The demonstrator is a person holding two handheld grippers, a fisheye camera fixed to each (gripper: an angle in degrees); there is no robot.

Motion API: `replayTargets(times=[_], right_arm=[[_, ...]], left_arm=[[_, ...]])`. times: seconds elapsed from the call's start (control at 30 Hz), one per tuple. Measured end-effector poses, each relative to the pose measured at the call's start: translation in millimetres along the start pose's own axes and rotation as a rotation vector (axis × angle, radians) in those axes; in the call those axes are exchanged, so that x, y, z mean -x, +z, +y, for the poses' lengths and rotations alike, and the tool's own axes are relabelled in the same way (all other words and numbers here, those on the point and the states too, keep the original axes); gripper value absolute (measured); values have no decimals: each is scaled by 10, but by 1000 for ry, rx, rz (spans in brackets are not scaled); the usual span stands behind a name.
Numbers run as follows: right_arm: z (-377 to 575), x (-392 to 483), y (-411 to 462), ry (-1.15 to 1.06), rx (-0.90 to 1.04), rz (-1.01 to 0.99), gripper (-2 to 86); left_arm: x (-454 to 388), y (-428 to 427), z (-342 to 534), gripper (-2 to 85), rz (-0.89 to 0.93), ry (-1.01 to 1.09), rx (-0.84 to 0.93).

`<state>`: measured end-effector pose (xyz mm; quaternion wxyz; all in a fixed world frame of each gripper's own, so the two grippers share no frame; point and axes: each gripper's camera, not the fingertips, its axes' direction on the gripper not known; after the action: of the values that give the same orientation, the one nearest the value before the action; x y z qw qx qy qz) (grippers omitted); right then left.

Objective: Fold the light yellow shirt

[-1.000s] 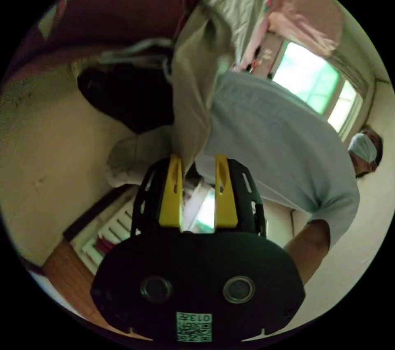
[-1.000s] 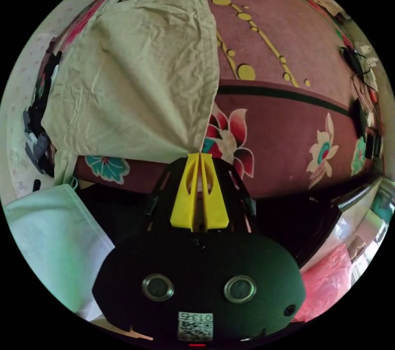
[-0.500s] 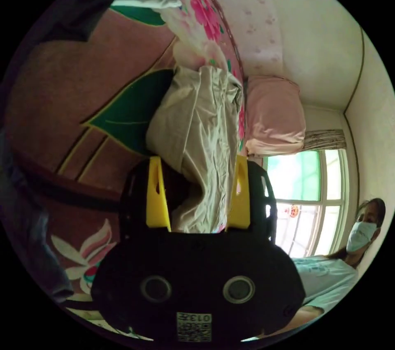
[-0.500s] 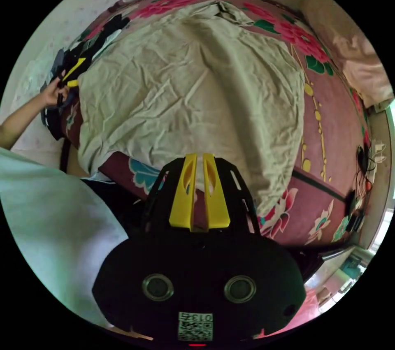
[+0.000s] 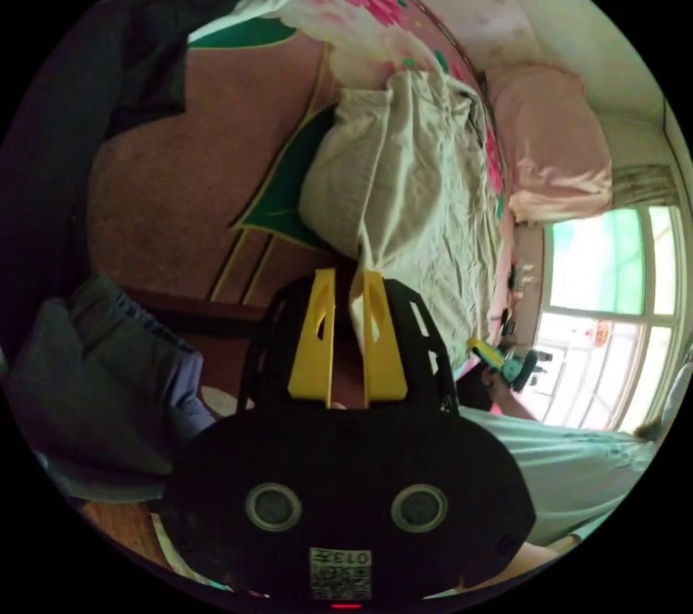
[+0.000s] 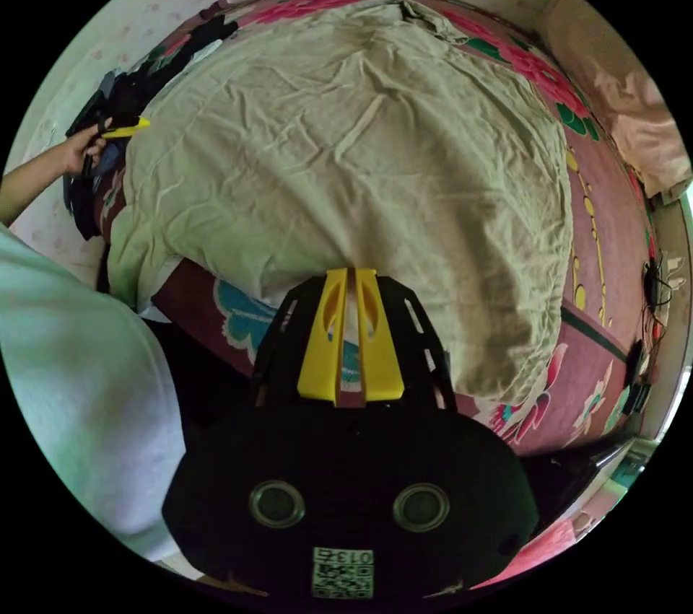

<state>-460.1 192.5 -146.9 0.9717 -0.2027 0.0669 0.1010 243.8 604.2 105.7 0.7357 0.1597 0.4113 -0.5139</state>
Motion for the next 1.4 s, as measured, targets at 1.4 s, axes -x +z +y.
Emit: replayTargets(times=[1.4], right_arm=[[634, 148, 68, -374, -83, 305, 26]], left_arm=[[-6447, 5208, -546, 133, -289, 1173, 692]])
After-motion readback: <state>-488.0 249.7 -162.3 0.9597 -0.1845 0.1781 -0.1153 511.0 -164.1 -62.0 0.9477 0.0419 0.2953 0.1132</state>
